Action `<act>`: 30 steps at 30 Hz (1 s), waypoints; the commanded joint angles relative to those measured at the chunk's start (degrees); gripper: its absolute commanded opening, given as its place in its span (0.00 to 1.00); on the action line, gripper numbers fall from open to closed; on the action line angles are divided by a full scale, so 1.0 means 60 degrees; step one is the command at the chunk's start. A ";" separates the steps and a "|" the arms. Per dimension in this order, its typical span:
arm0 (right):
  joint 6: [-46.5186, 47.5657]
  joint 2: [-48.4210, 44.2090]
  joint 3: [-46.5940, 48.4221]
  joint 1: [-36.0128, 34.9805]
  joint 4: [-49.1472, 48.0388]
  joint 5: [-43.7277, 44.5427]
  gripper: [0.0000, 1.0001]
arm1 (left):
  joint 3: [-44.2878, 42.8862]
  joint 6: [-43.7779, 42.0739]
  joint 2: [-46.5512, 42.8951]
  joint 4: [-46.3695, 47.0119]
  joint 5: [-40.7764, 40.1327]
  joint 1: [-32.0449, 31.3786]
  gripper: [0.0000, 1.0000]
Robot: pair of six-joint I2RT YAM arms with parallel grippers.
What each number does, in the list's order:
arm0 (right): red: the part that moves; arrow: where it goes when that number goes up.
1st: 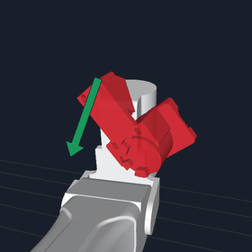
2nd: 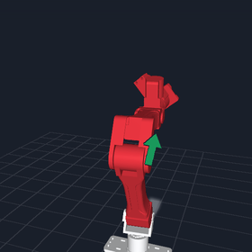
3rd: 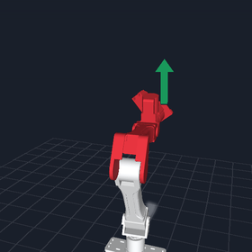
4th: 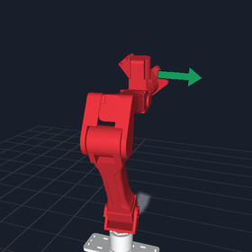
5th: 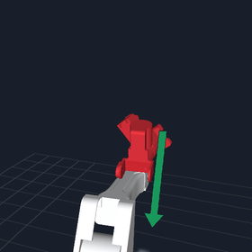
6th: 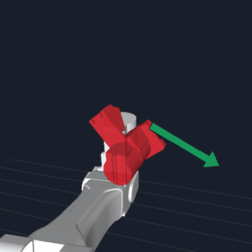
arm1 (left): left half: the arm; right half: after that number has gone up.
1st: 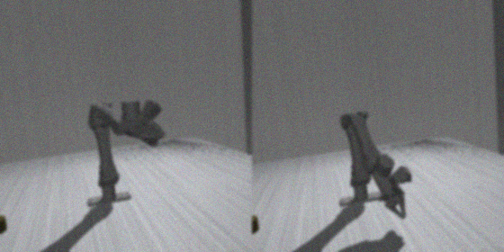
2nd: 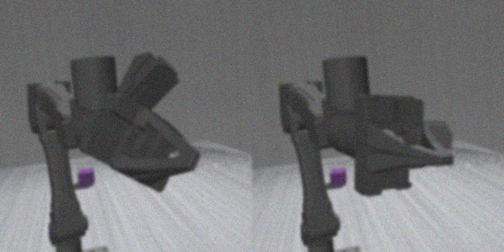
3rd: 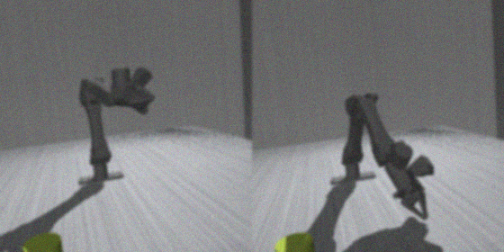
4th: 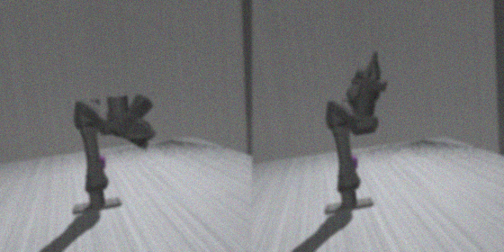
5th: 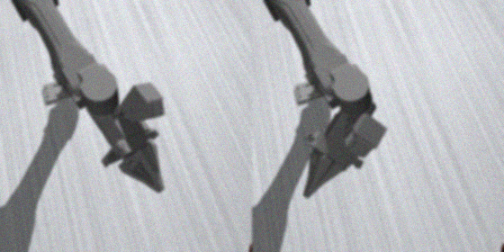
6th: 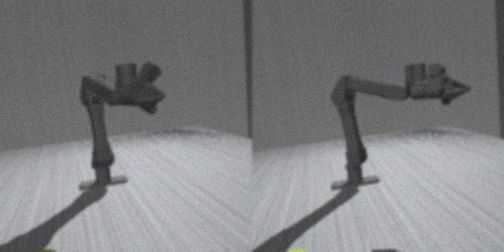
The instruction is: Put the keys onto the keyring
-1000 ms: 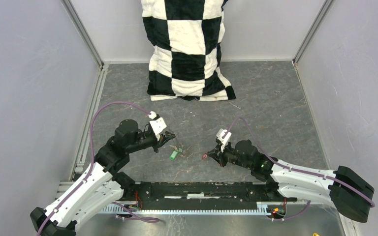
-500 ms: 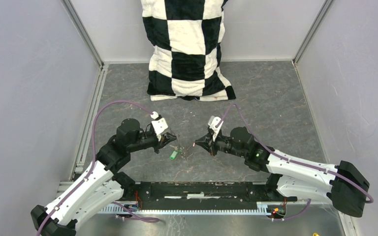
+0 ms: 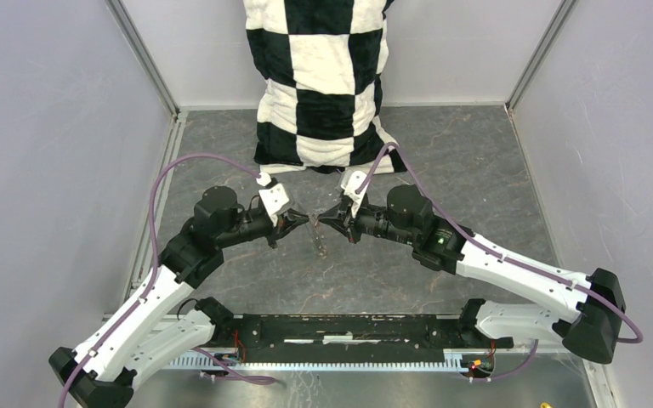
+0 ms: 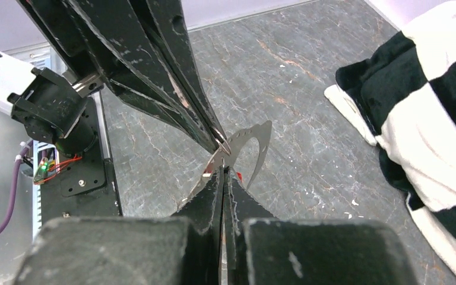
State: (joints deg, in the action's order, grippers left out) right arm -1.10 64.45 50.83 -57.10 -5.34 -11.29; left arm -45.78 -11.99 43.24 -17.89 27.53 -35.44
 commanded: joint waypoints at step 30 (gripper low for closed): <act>-0.0221 0.0536 0.0579 -0.0250 -0.0197 -0.0516 0.00 | -0.0048 -0.0561 -0.0114 -0.0208 -0.0137 -0.0012 0.02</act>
State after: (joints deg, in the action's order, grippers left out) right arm -0.84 67.57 54.48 -58.19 -3.33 -14.98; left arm -46.19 -12.47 43.75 -20.97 26.92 -35.44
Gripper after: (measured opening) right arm 0.010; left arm 0.039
